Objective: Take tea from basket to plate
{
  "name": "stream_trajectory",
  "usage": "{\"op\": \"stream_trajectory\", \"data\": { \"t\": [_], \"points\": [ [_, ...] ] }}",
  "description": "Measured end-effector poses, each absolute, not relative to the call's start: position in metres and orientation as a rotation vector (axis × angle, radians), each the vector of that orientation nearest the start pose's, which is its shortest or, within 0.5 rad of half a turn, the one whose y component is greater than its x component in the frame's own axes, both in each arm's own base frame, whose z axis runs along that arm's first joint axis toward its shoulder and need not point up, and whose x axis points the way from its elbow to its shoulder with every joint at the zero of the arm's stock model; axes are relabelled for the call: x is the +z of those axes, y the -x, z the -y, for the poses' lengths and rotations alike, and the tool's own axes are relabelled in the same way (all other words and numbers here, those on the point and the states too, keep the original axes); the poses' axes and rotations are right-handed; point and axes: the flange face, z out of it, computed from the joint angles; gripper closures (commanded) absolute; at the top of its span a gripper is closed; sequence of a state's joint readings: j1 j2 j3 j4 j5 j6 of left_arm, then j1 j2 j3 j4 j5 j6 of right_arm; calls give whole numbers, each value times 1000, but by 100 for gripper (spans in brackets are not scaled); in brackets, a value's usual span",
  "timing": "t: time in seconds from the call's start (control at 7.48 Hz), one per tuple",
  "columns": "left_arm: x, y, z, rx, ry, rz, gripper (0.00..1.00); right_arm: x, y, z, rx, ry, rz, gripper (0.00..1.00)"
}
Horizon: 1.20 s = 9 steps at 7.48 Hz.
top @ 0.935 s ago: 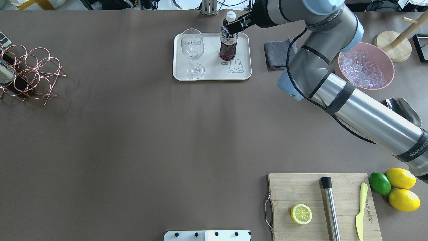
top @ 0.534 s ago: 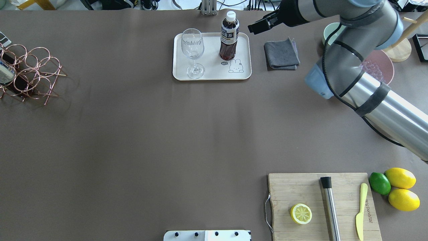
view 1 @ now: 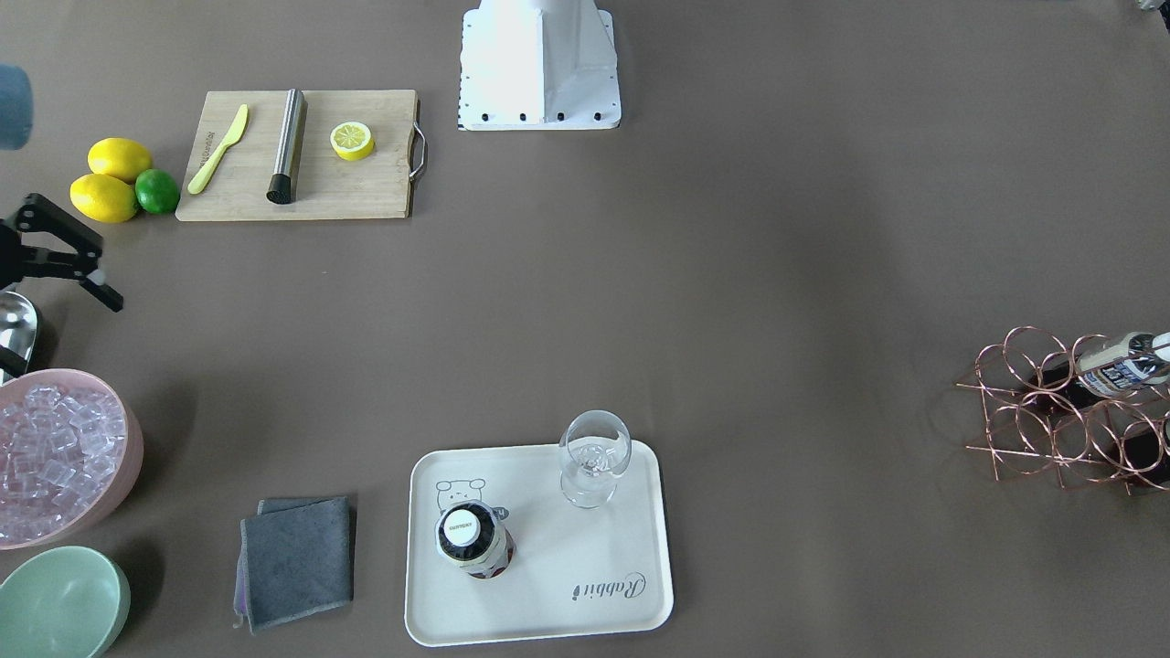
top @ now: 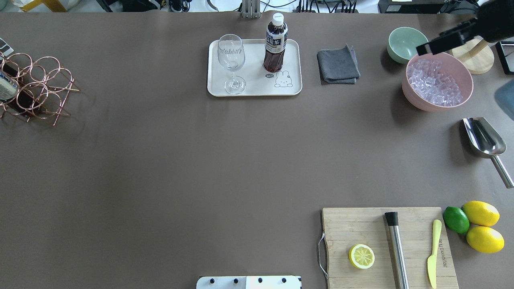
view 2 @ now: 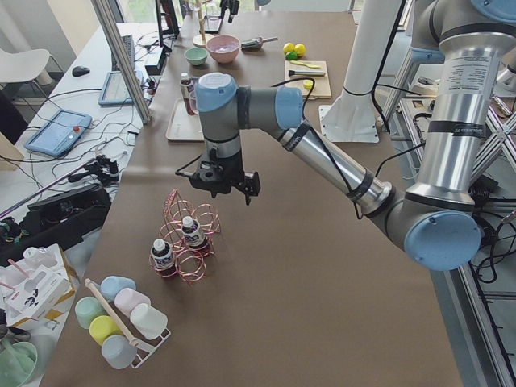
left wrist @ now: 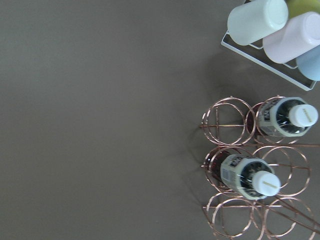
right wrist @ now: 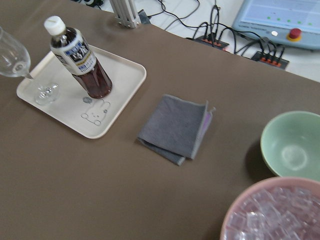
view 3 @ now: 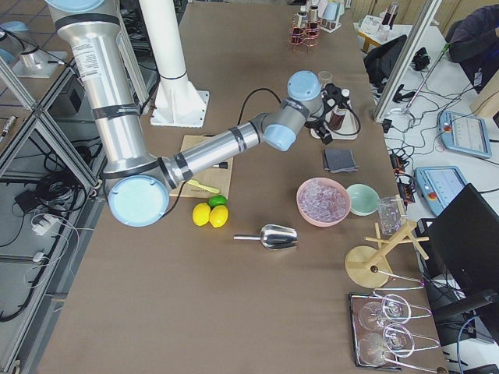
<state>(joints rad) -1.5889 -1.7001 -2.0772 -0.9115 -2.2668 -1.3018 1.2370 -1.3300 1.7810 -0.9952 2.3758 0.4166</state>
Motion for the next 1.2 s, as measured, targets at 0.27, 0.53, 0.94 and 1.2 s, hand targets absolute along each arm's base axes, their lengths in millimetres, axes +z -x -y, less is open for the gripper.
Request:
{"op": "stream_trajectory", "data": {
  "t": [0.27,0.53,0.94,1.2],
  "points": [
    [492,105,427,-1035,437,-606,2,441,49,505,-259,-534,998,1],
    [575,129,412,-747,374,-679,2,510,0,473,-183,-402,944,1],
    [690,133,418,-555,255,-730,2,571,-33,460,-46,-134,767,0],
    [720,123,423,-512,247,-729,2,593,-42,450,8,-5,714,0]
  ]
}}
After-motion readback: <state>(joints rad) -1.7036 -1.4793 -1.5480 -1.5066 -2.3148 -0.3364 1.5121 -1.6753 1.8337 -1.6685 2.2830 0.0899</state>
